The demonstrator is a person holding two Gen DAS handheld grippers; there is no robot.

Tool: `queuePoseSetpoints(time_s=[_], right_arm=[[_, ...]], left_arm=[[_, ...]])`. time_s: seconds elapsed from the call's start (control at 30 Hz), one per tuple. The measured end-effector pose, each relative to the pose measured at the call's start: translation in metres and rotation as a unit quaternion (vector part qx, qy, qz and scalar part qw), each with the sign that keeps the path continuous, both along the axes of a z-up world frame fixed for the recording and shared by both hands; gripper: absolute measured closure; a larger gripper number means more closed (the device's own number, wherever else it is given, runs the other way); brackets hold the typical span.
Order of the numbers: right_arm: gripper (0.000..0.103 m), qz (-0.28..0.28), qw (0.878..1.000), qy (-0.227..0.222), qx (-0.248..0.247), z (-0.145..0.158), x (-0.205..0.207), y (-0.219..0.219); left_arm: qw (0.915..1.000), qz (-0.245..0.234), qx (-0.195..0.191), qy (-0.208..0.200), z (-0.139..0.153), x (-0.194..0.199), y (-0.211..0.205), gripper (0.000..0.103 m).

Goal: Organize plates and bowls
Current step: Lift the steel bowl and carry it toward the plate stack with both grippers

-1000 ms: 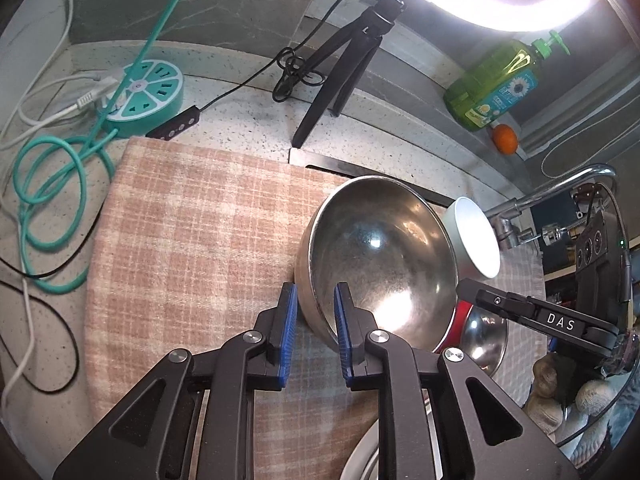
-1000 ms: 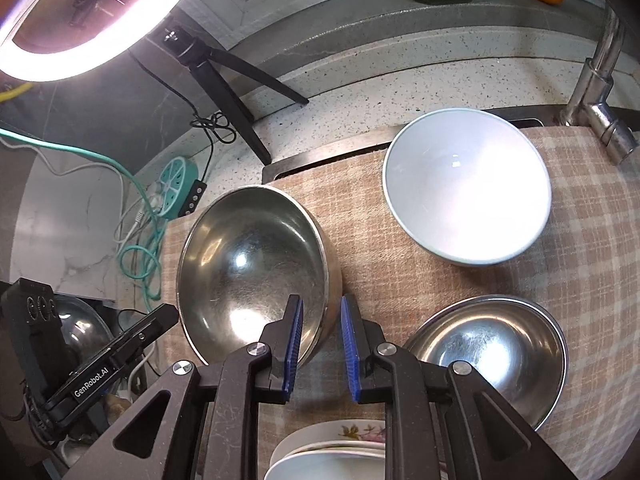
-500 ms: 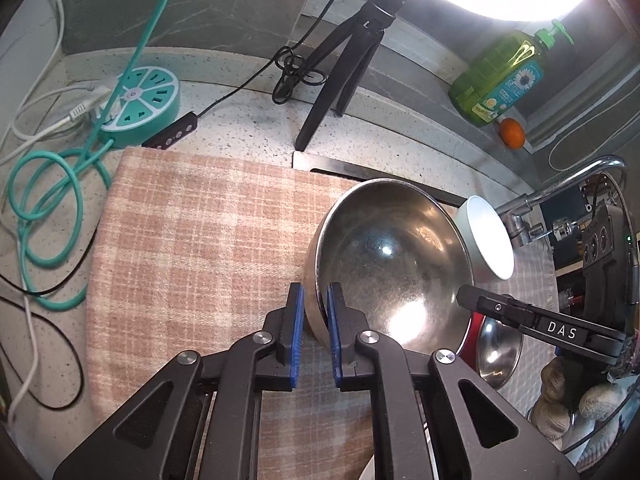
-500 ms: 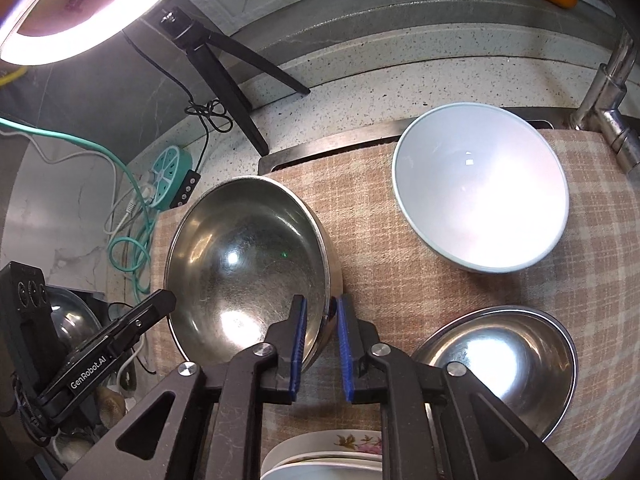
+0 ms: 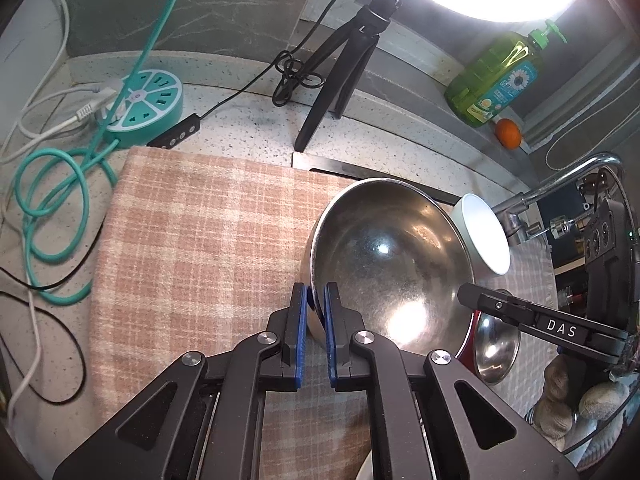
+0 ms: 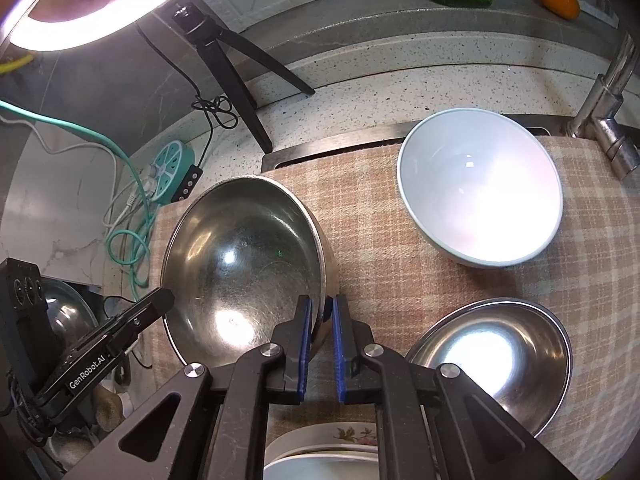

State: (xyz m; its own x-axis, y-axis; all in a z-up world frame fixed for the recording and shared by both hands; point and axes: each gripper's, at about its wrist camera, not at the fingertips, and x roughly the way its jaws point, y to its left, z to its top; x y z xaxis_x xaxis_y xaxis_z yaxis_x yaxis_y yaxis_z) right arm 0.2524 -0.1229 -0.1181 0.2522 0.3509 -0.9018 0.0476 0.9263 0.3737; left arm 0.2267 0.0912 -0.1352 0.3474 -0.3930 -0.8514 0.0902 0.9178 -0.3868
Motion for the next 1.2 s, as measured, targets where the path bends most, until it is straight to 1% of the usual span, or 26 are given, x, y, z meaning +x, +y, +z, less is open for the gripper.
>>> queuePoseSetpoints(time_s=[0.27, 0.67, 0.97, 1.2], right_arm=[[0.094, 0.015, 1.0, -0.007, 0.0, 0.012, -0.01, 0.013], [0.094, 0.049, 0.999, -0.011, 0.0, 0.023, -0.038, 0.044], [0.094, 0.078, 0.997, -0.006, 0.004, 0.024, -0.069, 0.073], [0.094, 0.095, 0.995, 0.004, 0.006, 0.018, -0.091, 0.088]], left_arm=[[0.9999, 0.01, -0.003, -0.01, 0.011, -0.015, 0.013, 0.096], [0.9992, 0.032, 0.004, -0.024, 0.025, -0.05, 0.04, 0.096], [0.9983, 0.046, 0.015, -0.033, 0.033, -0.087, 0.06, 0.096], [0.9975, 0.062, 0.011, -0.032, 0.031, -0.113, 0.076, 0.096]])
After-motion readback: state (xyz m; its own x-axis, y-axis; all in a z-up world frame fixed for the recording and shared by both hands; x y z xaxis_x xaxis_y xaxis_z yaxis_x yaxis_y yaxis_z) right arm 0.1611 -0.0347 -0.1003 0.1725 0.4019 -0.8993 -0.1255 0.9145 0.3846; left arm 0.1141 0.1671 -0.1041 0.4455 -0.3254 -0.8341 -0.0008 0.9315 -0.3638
